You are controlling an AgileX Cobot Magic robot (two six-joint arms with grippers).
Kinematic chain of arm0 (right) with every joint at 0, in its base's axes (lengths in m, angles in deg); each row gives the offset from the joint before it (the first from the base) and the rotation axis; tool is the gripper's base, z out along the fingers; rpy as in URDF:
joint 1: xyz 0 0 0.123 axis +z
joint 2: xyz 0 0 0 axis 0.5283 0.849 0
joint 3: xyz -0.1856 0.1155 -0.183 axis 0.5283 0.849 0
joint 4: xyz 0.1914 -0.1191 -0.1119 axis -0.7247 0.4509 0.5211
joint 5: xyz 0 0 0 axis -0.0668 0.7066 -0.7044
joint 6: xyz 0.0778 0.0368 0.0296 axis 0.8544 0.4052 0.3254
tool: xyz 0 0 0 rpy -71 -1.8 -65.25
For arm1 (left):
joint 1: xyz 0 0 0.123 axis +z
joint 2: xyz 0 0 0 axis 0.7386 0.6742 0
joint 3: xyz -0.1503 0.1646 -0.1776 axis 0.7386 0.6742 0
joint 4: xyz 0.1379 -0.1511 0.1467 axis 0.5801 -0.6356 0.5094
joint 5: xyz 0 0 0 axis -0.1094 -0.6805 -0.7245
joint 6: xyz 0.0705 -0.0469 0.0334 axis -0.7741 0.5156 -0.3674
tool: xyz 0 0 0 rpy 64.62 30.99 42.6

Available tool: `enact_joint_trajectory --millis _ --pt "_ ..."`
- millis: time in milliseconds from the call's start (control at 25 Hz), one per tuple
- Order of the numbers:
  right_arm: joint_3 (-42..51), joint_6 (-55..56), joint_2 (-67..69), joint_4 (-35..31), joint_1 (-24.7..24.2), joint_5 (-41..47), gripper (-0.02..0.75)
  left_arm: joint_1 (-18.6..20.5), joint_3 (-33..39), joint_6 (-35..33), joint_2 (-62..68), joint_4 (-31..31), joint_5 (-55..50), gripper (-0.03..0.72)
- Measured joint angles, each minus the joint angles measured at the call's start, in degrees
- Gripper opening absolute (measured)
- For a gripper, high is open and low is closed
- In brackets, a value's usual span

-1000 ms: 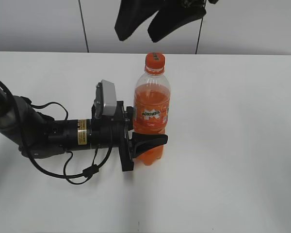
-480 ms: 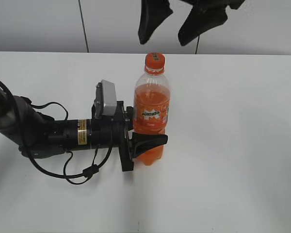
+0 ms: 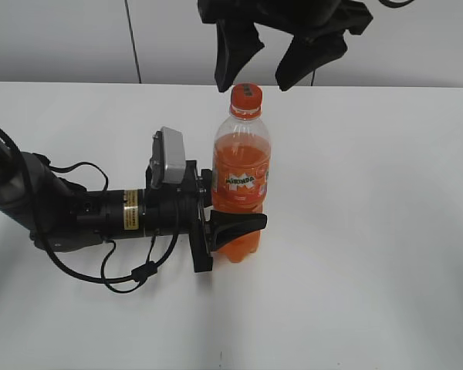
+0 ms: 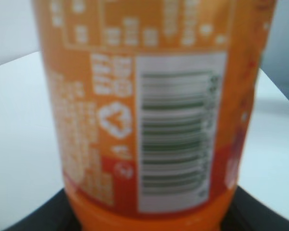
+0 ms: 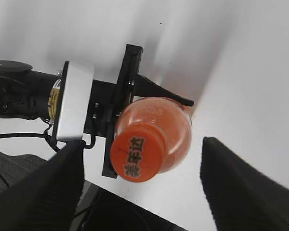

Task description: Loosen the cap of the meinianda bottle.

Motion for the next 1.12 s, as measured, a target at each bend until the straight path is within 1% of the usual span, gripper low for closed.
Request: enact_joint_trajectory --millis 520,560,640,680,800,840,1000,1120 --pt "0.0 -1.6 2.3 -0.5 0.0 0.0 0.560 0.0 0.0 0.0 0.0 0.0 0.0 0.372" --pt "0.0 -1.7 2.3 -0.5 0.0 0.0 0.552 0.0 0.0 0.0 0.0 0.0 0.0 0.372" --pt "0.0 -1.9 2.3 -0.5 0.0 0.0 0.505 0.0 0.0 0.0 0.0 0.0 0.0 0.372" --pt "0.0 -1.9 2.3 -0.5 0.0 0.0 0.462 0.0 0.0 0.0 0.0 0.0 0.0 0.372" --pt "0.0 -2.0 2.3 -0.7 0.0 -0.1 0.289 0.0 0.0 0.0 0.0 0.0 0.0 0.372" --pt "0.0 -2.0 2.3 -0.8 0.0 -0.2 0.269 0.0 0.0 0.0 0.0 0.0 0.0 0.372" --pt "0.0 -3.4 2.3 -1.0 0.0 -0.3 0.270 0.0 0.0 0.0 0.0 0.0 0.0 0.372" --pt "0.0 -6.8 2.3 -1.2 0.0 -0.3 0.270 0.0 0.0 -0.1 0.0 0.0 0.0 0.372"
